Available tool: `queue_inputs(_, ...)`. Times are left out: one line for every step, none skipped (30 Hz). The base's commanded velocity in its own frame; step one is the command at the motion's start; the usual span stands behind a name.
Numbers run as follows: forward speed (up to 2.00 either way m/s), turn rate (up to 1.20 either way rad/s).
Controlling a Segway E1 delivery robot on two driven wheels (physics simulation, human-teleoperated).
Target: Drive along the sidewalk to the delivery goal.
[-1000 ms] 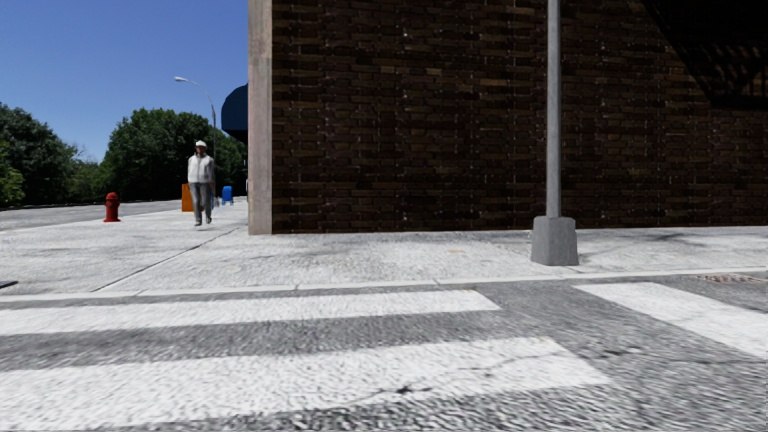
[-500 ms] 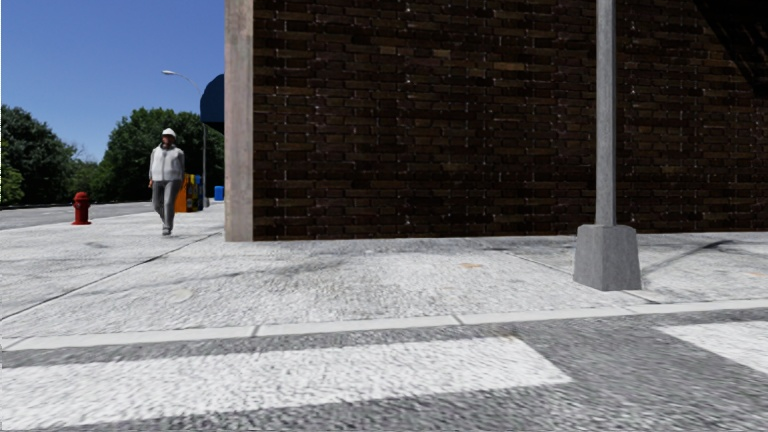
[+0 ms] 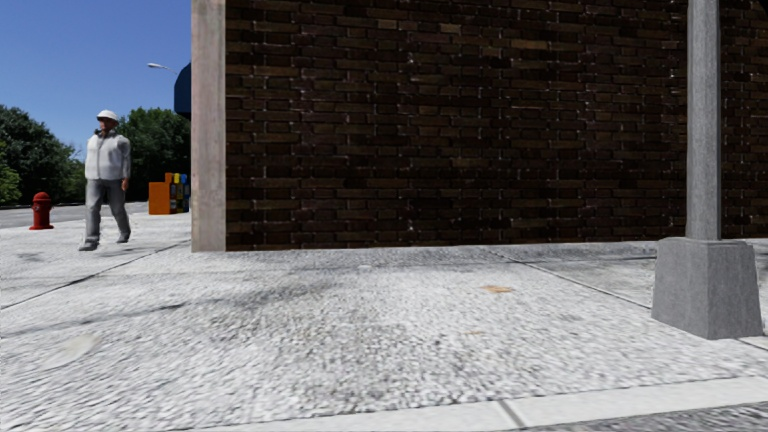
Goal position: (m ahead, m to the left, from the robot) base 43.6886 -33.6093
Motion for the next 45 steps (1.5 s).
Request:
queue_inputs(2.00,-0.41)
queue_inputs(2.00,-0.41)
queue_inputs(1.93,-0.47)
queue_inputs(1.82,-0.48)
queue_inputs(1.75,-0.48)
queue_inputs(1.75,-0.48)
queue_inputs(1.71,-0.49)
queue_inputs(1.68,-0.49)
queue_inputs(1.68,-0.49)
queue_inputs(1.68,-0.49)
queue_inputs(1.67,-0.49)
queue_inputs(1.67,-0.49)
queue_inputs(1.67,-0.50)
queue_inputs(1.67,-0.50)
queue_inputs(1.67,-0.50)
queue_inputs(1.67,-0.50)
queue_inputs(1.67,-0.50)
queue_inputs(1.67,-0.50)
queue_inputs(1.67,-0.50)
queue_inputs(1.67,-0.50)
queue_inputs(1.67,-0.50)
queue_inputs(1.67,-0.50)
queue_inputs(1.67,-0.50)
queue_inputs(1.67,-0.50)
queue_inputs(1.67,-0.50)
queue_inputs(1.67,-0.50)
queue_inputs(1.67,-0.50)
queue_inputs(1.67,-0.50)
queue_inputs(1.67,-0.50)
queue_inputs(1.67,-0.50)
queue_inputs(1.67,-0.50)
queue_inputs(1.67,-0.50)
queue_inputs(1.67,-0.50)
queue_inputs(1.67,-0.50)
queue_inputs(1.67,-0.50)
queue_inputs(1.67,-0.50)
queue_inputs(1.67,-0.50)
queue_inputs(1.67,-0.50)
queue_inputs(1.67,-0.50)
queue_inputs(1.67,-0.50)
queue_inputs(1.67,-0.50)
queue_inputs(1.67,-0.55)
queue_inputs(1.67,-0.55)
queue_inputs(1.67,-0.64)
queue_inputs(1.67,-0.68)
